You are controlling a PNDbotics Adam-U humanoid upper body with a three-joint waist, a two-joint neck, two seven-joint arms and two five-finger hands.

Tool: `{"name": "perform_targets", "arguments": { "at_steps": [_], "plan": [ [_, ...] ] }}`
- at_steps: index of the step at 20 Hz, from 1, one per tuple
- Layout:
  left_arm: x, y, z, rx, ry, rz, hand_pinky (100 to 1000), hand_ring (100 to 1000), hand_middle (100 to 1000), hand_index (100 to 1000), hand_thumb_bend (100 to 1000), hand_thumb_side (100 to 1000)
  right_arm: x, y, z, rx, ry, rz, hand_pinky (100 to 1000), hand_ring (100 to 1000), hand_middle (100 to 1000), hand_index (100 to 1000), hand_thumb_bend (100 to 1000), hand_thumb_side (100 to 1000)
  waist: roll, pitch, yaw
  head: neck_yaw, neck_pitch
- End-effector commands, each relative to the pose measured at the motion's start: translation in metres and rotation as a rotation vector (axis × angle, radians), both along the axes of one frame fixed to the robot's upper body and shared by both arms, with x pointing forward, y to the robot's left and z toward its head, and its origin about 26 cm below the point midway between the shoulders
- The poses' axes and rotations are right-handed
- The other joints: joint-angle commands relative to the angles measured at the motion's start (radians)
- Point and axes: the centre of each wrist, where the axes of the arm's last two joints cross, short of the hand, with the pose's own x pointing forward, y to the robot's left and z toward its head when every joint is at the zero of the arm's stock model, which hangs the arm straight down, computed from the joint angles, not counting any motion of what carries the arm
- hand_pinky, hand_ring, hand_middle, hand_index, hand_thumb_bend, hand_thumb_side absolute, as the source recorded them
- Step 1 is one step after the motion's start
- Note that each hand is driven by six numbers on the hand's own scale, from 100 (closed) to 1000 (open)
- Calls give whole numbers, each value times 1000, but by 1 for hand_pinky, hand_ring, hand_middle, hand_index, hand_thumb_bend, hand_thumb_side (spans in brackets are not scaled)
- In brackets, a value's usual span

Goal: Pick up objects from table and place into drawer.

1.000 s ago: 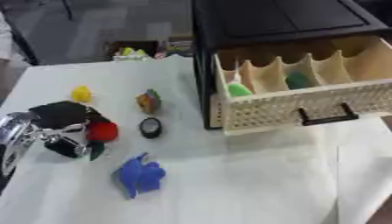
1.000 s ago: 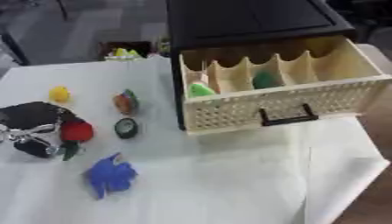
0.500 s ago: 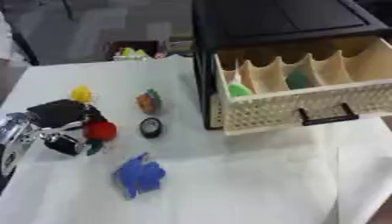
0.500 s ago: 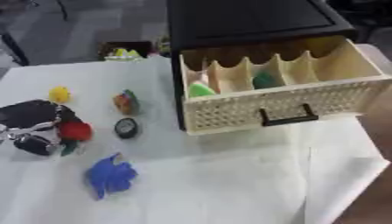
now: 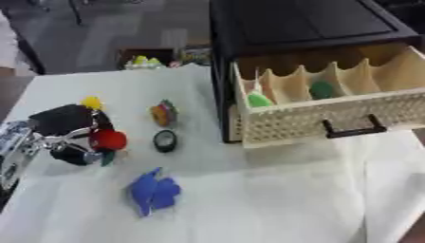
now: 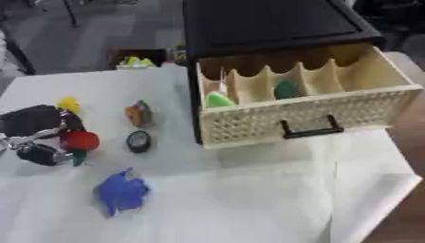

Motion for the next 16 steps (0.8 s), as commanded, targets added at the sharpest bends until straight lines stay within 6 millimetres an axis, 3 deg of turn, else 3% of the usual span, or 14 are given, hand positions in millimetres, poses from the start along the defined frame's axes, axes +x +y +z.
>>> {"name": "perform_targets", "arguments": {
  "at_steps": [1,9,16],
  "plan": [
    [-2,7,20,2,-42,-9,100,376,400,594,100,258,-2,-2,6,-4,-15,-3,225,547,458,727,171,637,-6,-24,1,-1,1],
    [-6,4,25,-36,-30,-46,100,352,379,560,100,248,-2,-2,5,10,-11,-5,229,546,458,725,149,628,-9,-40,1,-1,4],
    [-12,-8,46,-105,-33,-125,100,329,360,539,100,244,-2,-2,4,18,-6,-8,233,547,459,724,137,623,-12,-56,8,-5,16]
  ]
}}
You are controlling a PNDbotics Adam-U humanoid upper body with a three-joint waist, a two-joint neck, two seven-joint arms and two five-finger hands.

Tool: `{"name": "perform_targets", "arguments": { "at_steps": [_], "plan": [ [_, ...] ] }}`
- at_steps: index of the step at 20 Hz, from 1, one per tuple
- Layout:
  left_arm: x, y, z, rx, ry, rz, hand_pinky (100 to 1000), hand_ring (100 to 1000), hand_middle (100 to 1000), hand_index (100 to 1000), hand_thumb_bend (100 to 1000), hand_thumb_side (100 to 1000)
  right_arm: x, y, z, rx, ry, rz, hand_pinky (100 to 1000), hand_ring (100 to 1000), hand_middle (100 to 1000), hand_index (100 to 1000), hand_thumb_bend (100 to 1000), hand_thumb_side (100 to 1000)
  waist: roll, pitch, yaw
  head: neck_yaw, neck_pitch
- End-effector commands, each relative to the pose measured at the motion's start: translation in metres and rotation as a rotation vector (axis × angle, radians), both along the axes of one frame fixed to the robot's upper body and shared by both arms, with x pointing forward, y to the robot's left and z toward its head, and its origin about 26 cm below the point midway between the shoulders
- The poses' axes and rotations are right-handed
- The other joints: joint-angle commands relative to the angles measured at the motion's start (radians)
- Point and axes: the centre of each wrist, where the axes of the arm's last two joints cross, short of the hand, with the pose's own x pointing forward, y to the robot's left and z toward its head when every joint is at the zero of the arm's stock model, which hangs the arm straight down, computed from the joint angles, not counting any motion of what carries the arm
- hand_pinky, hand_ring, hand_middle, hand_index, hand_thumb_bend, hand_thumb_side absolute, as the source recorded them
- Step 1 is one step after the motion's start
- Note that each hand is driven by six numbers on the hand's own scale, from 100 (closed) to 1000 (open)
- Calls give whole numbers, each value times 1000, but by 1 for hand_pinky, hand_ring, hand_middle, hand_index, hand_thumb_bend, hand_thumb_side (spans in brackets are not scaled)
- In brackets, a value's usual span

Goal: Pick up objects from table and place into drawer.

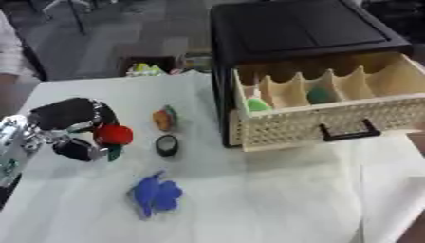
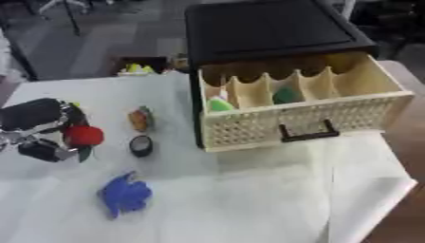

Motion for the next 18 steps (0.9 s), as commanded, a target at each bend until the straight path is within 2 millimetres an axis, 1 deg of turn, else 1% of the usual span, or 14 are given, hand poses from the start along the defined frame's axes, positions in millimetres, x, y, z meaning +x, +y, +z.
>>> {"name": "perform_targets", "arguments": {
  "at_steps": [1,5,6,7,10,18],
  "plan": [
    [-5,1,30,-19,-42,-32,100,327,358,537,100,244,-3,-3,7,-8,-19,-7,233,546,459,723,138,624,-7,-24,2,-2,8],
    [-12,-13,51,-56,-42,-100,100,323,356,538,100,245,-2,-2,7,-6,-18,-5,235,547,459,723,130,620,-8,-31,7,-4,15],
    [-14,-17,56,-66,-40,-121,100,324,359,539,100,303,-2,-2,7,-6,-17,-4,236,547,459,723,133,620,-9,-33,9,-4,18],
    [-16,-20,61,-74,-34,-138,100,324,358,539,100,246,-2,-2,7,-6,-16,-3,236,547,459,723,128,619,-9,-34,11,-5,20],
    [-22,-30,75,-88,-17,-182,100,330,366,538,100,249,-2,-1,7,-2,-13,1,239,547,460,723,113,613,-9,-41,15,-5,25],
    [-32,-49,103,-142,5,-256,100,322,360,521,100,257,-2,0,6,7,-2,6,240,547,459,722,102,608,-7,-55,23,-7,29]
  ]
}}
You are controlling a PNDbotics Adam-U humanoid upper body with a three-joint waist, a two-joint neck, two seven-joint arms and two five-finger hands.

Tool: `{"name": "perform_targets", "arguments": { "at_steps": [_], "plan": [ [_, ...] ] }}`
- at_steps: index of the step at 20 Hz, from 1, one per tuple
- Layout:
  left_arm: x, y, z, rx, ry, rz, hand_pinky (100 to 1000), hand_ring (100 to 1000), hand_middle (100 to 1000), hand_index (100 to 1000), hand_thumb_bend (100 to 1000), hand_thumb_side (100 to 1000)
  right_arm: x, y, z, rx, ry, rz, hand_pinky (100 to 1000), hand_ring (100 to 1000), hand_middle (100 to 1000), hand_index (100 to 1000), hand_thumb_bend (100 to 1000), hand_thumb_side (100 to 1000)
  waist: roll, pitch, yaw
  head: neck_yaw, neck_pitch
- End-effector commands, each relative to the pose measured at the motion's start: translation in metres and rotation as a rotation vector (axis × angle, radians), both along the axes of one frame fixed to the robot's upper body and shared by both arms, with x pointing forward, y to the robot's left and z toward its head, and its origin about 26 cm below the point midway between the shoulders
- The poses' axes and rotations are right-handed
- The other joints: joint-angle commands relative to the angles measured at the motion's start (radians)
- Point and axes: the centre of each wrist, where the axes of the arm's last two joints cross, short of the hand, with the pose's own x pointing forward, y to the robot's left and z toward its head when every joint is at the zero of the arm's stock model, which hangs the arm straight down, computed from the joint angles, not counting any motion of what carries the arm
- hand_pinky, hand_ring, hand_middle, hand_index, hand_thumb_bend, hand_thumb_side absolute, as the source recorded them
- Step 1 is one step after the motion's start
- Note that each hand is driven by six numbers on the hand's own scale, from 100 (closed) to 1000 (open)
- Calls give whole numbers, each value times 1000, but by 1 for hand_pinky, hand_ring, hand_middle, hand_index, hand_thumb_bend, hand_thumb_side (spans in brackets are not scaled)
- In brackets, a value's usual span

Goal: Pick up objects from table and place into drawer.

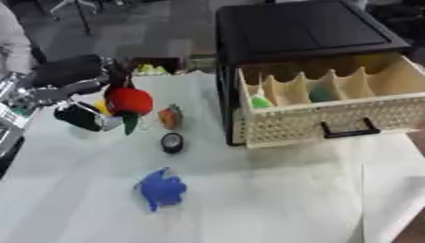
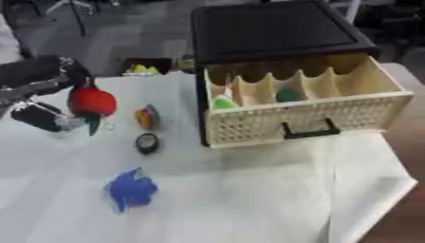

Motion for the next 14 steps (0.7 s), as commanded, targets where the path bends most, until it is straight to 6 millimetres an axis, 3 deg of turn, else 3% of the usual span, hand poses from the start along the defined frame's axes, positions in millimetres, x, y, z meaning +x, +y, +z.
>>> {"name": "perform_targets", "arguments": {
  "at_steps": [1,14],
  "plan": [
    [-6,-2,28,-12,-42,-27,100,322,359,517,100,258,-2,0,7,-11,-12,5,241,547,459,722,101,608,-1,-20,2,-2,4],
    [-15,-47,72,-159,-40,-185,100,306,350,492,100,288,-1,3,8,-19,-3,32,241,547,458,721,100,602,14,-27,-4,1,5]
  ]
}}
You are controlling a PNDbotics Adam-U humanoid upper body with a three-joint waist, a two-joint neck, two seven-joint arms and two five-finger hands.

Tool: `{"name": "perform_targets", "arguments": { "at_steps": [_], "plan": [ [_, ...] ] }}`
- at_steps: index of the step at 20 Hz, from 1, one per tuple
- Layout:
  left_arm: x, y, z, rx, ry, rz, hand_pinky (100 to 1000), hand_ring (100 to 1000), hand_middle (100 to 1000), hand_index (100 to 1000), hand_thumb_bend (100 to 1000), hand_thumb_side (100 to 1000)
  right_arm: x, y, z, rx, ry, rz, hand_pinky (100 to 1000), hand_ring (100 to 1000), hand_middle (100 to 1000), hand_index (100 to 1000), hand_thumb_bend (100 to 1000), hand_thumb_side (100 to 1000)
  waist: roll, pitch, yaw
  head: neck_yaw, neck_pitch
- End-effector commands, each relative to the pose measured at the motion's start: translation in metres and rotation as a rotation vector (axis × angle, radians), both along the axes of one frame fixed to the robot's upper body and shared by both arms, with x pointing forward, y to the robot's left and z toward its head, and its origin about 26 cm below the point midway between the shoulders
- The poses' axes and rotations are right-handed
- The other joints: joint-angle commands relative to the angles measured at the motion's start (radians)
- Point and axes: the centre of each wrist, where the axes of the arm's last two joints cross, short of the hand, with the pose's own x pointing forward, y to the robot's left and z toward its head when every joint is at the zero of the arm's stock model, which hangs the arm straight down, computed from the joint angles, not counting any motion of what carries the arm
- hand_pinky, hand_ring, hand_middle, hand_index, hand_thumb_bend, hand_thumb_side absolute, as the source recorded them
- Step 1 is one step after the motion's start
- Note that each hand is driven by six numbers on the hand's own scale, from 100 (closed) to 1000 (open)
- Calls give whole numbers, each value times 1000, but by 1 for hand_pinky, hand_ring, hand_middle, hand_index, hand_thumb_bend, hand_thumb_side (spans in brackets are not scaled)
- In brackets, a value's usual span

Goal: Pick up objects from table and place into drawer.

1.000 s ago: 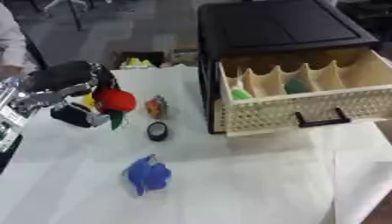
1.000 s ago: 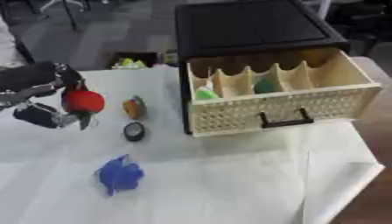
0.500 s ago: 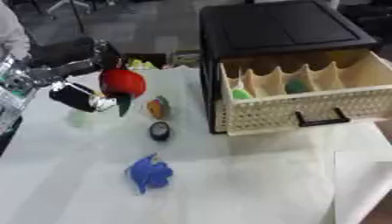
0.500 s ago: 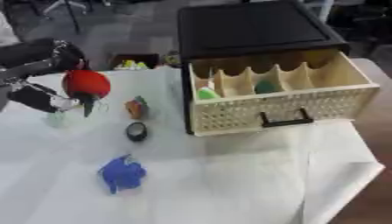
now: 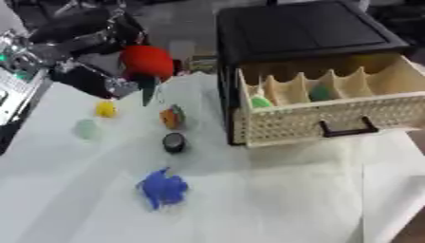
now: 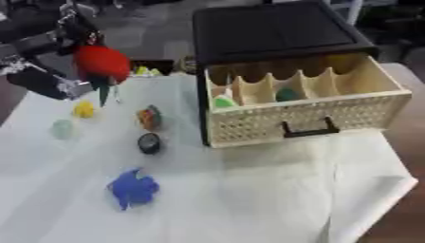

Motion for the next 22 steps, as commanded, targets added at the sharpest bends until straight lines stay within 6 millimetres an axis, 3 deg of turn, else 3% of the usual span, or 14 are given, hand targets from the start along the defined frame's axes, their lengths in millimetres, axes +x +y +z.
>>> {"name": "perform_targets", "arguments": {
  "at_steps": [1,8,22],
  "plan": [
    [-5,-7,22,-50,-30,-27,100,305,349,492,100,291,-2,0,7,-16,-17,7,241,546,458,721,100,602,-1,-18,-2,0,0],
    [-1,-33,32,-162,38,-64,100,302,343,489,100,316,-1,2,9,-15,-17,22,244,546,458,721,100,594,8,-18,-14,7,-4],
    [13,-65,24,-279,148,-55,100,298,340,479,100,318,3,16,19,-2,-34,101,256,546,459,719,100,568,29,-15,-78,63,-41]
  ]
}}
